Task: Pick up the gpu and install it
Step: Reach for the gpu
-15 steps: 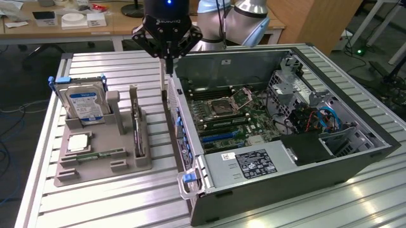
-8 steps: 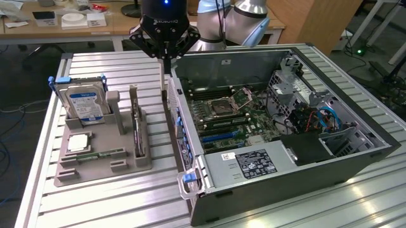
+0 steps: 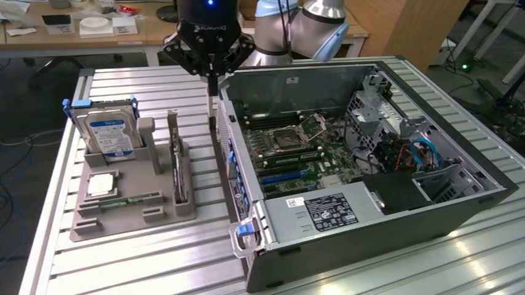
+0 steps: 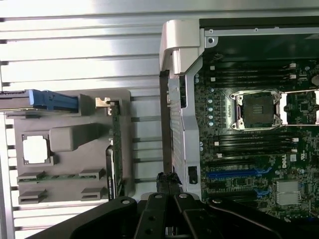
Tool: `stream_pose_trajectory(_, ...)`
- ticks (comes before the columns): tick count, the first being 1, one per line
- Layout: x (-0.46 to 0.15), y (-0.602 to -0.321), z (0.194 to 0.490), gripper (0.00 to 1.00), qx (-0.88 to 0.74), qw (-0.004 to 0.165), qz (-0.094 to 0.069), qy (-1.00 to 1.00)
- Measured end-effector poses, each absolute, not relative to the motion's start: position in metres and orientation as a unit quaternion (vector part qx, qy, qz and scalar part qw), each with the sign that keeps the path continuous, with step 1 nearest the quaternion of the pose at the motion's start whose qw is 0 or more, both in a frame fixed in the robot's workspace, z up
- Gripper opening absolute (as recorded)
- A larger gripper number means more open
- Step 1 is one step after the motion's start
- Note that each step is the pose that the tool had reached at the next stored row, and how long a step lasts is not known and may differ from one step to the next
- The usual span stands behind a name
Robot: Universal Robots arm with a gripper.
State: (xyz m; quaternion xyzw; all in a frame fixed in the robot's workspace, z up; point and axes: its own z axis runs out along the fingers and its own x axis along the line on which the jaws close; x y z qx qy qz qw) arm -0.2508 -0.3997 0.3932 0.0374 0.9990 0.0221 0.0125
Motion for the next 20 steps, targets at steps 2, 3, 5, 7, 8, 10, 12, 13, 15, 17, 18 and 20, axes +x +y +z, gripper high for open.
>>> stream_pose_trajectory(2,-0.252,-0.400,0.393,0.11,0.037,0.013,0.022,0.999)
stream_pose_trajectory(3,-0.253,-0.400,0.393,0.11,0.037,0.013,0.022,0.999)
stream_pose_trajectory(5,-0.254,-0.400,0.393,0.11,0.037,0.012,0.022,0.999)
stream_pose_trajectory(7,-0.256,-0.400,0.393,0.11,0.037,0.012,0.022,0.999)
stream_pose_trajectory(8,-0.256,-0.400,0.393,0.11,0.037,0.012,0.022,0.999)
stream_pose_trajectory(10,-0.258,-0.400,0.393,0.11,0.037,0.012,0.022,0.999)
stream_pose_trajectory(12,-0.259,-0.400,0.393,0.11,0.037,0.013,0.022,0.999)
stream_pose_trajectory(13,-0.260,-0.400,0.393,0.11,0.037,0.012,0.022,0.999)
stream_pose_trajectory(15,-0.261,-0.400,0.393,0.11,0.037,0.012,0.022,0.999)
stream_pose_trajectory(17,-0.263,-0.400,0.393,0.11,0.037,0.012,0.022,0.999)
stream_pose_trajectory(18,-0.264,-0.400,0.393,0.11,0.037,0.012,0.022,0.999)
stream_pose_trajectory(20,-0.265,-0.400,0.393,0.11,0.037,0.012,0.022,0.999)
